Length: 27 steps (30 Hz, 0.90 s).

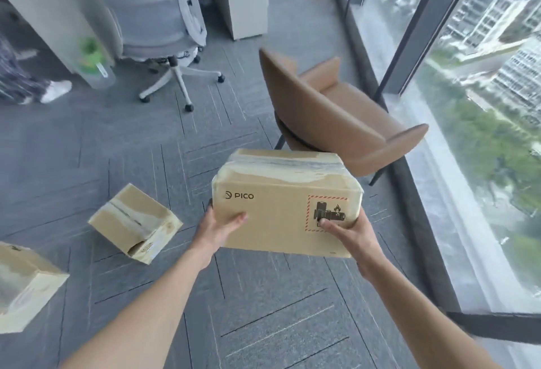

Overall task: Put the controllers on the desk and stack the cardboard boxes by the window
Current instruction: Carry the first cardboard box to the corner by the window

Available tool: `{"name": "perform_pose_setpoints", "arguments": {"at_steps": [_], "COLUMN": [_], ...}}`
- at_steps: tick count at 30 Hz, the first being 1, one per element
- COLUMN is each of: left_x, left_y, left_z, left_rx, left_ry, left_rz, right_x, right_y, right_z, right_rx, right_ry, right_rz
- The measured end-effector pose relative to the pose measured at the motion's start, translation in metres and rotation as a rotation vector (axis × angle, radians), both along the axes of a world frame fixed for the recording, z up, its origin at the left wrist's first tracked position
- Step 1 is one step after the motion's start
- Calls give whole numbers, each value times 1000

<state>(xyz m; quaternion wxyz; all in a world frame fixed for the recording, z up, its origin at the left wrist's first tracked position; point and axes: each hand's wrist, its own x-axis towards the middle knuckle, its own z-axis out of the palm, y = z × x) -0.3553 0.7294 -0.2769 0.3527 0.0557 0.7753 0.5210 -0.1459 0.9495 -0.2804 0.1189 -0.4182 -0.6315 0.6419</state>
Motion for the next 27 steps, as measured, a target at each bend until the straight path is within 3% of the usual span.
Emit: {"name": "perform_pose_setpoints", "arguments": {"at_steps": [7, 14, 21, 27], "left_x": [6, 39, 65, 127], "left_y": [22, 44, 94, 110], "left_z": [178, 305, 409, 472], "left_rx": [77, 227, 408, 590], "left_ry": [120, 204, 342, 364], "left_rz": [-66, -94, -296, -563], "right_x": [22, 61, 123, 209], "right_y": [12, 18, 9, -55], "right_z": [169, 310, 425, 492], "right_rx": [47, 160, 297, 436], "right_ry": [125, 231, 292, 261], "right_rz": [-64, -131, -389, -674]}}
